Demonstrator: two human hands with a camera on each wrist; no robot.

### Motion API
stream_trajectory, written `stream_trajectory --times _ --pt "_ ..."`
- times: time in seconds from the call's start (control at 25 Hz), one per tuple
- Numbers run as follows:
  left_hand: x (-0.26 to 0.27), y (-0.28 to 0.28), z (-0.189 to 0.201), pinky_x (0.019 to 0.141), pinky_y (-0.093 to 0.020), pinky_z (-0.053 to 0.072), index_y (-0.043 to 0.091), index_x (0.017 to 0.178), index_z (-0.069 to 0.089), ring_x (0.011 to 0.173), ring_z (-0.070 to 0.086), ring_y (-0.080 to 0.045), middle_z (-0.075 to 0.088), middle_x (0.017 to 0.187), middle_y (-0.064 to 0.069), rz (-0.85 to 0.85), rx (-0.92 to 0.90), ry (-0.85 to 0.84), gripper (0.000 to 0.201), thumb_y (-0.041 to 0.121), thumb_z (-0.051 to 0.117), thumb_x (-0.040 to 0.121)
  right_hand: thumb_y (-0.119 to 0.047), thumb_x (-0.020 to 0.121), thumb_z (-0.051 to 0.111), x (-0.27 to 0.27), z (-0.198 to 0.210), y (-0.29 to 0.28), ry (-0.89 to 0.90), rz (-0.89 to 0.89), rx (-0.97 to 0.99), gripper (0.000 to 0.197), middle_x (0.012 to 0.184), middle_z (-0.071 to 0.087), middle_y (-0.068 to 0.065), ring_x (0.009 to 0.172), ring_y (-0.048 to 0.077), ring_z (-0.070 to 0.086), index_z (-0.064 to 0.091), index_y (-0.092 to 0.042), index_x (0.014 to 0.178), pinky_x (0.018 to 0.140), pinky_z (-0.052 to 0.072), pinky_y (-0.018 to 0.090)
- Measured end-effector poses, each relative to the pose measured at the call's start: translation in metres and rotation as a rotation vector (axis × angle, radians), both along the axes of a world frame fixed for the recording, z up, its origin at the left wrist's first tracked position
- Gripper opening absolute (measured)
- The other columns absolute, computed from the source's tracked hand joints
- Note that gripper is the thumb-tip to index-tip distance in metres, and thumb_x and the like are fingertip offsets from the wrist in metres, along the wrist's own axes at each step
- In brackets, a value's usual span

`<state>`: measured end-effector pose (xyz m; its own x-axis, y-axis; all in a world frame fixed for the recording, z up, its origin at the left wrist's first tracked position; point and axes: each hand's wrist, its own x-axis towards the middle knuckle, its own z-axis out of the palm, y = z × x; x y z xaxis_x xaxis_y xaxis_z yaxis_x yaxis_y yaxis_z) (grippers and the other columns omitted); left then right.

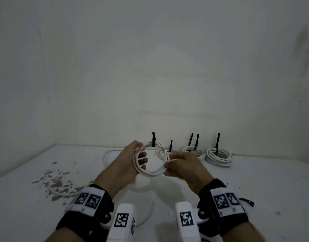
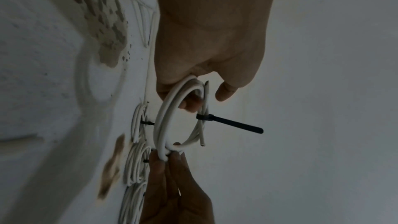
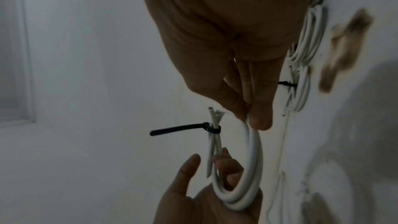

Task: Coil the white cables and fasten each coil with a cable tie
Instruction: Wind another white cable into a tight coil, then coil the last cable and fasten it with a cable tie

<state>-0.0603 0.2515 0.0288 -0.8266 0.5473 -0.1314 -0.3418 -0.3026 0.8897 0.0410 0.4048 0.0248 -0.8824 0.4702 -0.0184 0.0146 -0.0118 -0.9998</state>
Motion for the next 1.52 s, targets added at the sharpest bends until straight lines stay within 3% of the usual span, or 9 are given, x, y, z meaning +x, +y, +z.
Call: stream_trajectory --times 0.2,0.4,0.52,0.6,0.76,0.96,1.28,1.4,1.52 --pt "-0.006 0.02 -0.035 0.07 -0.031 0.05 0.002 0.104 0.064 0.089 0.06 -0.02 0.067 0.103 -0.011 0.049 -0.239 0.019 0.021 0.012 0.048 0.095 0.017 0.085 0.062 -0.01 -0.03 0.019 -0.043 -0.072 -0.26 0.012 0.095 0.072 0.026 0.078 0.028 0.068 0.071 0.011 0.09 0.058 0.059 0.026" --pt "-0.039 0.055 -0.044 0.051 -0.021 0.036 0.011 0.095 0.064 0.065 0.049 -0.016 0.056 0.077 -0.007 0.004 -0.45 0.18 0.013 0.013 0.052 0.096 0.015 0.085 0.064 -0.038 -0.039 0.049 -0.058 -0.245 -0.354 0.009 0.083 0.067 0.023 0.07 0.03 0.064 0.063 0.007 0.082 0.045 0.055 0.028" --pt "-0.068 0.083 -0.045 0.053 -0.022 0.035 0.008 0.08 0.062 0.063 0.049 -0.017 0.054 0.071 -0.006 0.08 -0.514 0.277 0.016 0.014 0.06 0.094 0.009 0.086 0.066 -0.065 -0.038 0.067 -0.07 -0.313 -0.406 0.005 0.074 0.07 0.019 0.068 0.026 0.068 0.067 0.005 0.084 0.062 0.061 0.047" --pt "-0.09 0.099 -0.052 0.07 -0.025 0.049 0.009 0.077 0.068 0.077 0.059 -0.021 0.064 0.077 -0.008 0.128 -0.506 0.354 0.015 0.017 0.068 0.09 0.01 0.082 0.067 -0.083 -0.039 0.08 -0.058 -0.338 -0.364 0.008 0.081 0.07 0.018 0.072 0.026 0.068 0.065 0.003 0.081 0.077 0.06 0.049" --pt "-0.119 0.12 -0.069 0.097 -0.036 0.052 0.012 0.098 0.077 0.1 0.066 -0.024 0.074 0.103 -0.007 0.203 -0.59 0.441 0.027 0.028 0.081 0.076 0.007 0.066 0.066 -0.102 -0.055 0.09 -0.124 -0.332 -0.29 0.015 0.07 0.06 0.016 0.054 0.028 0.057 0.064 -0.007 0.072 0.059 0.053 0.044" --pt "-0.143 0.121 -0.077 0.088 -0.038 0.058 0.019 0.076 0.077 0.086 0.072 -0.021 0.077 0.086 -0.006 0.18 -0.547 0.433 0.028 0.028 0.092 0.054 -0.017 0.053 0.064 -0.126 -0.081 0.109 -0.129 -0.385 -0.035 0.014 0.081 0.073 0.017 0.079 0.039 0.072 0.068 -0.014 0.067 0.073 0.061 0.056" --pt "-0.121 0.089 -0.057 0.057 -0.026 0.053 0.01 0.106 0.065 0.074 0.064 -0.018 0.067 0.09 -0.009 0.123 -0.539 0.349 0.021 0.025 0.069 0.091 -0.013 0.082 0.064 -0.101 -0.054 0.083 -0.174 -0.438 0.284 0.009 0.08 0.072 0.017 0.079 0.035 0.069 0.071 -0.008 0.078 0.072 0.061 0.045" --pt "-0.102 0.061 -0.037 0.059 -0.028 0.052 0.004 0.11 0.065 0.075 0.063 -0.02 0.066 0.097 -0.011 0.049 -0.615 0.384 0.024 0.021 0.065 0.093 -0.008 0.083 0.067 -0.086 -0.03 0.063 -0.253 -0.274 0.353 0.005 0.083 0.067 0.017 0.068 0.032 0.064 0.067 -0.003 0.08 0.056 0.06 0.04" --pt "-0.08 0.023 -0.009 0.062 -0.027 0.054 0.004 0.11 0.067 0.079 0.067 -0.018 0.07 0.1 -0.009 0.015 -0.664 0.47 0.025 0.024 0.064 0.094 -0.008 0.082 0.07 -0.068 0.001 0.031 -0.36 -0.014 0.528 0.015 0.085 0.068 0.018 0.064 0.028 0.062 0.07 0.003 0.092 0.064 0.062 0.044"
